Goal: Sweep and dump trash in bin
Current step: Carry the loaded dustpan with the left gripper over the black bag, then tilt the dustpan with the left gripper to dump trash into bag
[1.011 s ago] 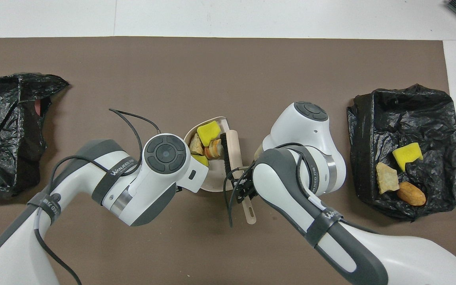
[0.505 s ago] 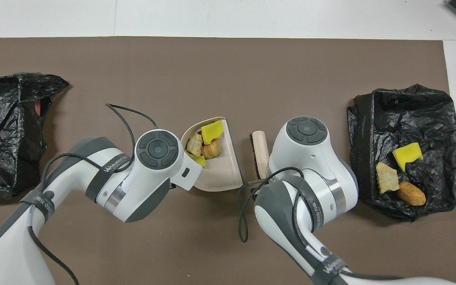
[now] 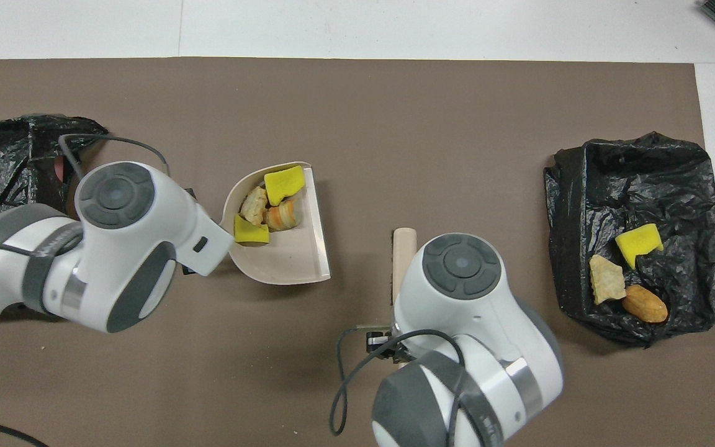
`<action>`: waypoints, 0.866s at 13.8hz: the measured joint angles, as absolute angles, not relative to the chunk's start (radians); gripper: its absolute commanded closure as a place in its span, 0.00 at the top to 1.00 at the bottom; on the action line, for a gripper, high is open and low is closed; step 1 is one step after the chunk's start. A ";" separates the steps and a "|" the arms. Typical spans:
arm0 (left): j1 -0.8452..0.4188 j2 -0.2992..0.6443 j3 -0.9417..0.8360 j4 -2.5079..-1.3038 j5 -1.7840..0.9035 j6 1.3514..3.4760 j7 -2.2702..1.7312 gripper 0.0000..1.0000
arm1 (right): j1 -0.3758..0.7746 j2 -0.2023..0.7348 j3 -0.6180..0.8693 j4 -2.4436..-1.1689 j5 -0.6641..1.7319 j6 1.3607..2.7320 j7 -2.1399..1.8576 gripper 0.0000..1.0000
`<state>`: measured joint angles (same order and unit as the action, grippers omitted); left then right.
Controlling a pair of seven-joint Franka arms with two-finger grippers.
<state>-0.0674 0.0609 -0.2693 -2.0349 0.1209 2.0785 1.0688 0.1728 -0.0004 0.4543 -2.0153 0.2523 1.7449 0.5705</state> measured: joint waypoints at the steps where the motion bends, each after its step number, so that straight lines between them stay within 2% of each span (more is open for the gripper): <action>1: -0.066 0.034 -0.217 -2.035 0.092 2.059 1.145 0.00 | 0.175 0.013 0.497 -2.018 0.265 1.787 0.607 0.00; 4: -0.062 -0.025 -0.042 -2.033 0.060 2.031 1.338 0.00 | 0.183 0.113 0.624 -2.025 0.256 1.910 0.720 0.00; 7: -0.059 -0.043 0.132 -1.998 0.054 2.016 1.468 0.00 | 0.194 0.200 0.650 -2.029 0.236 1.954 0.733 0.00; 12: -0.057 -0.007 0.377 -1.872 -0.012 2.000 1.732 0.00 | 0.212 0.234 0.662 -2.032 0.179 1.946 0.730 0.00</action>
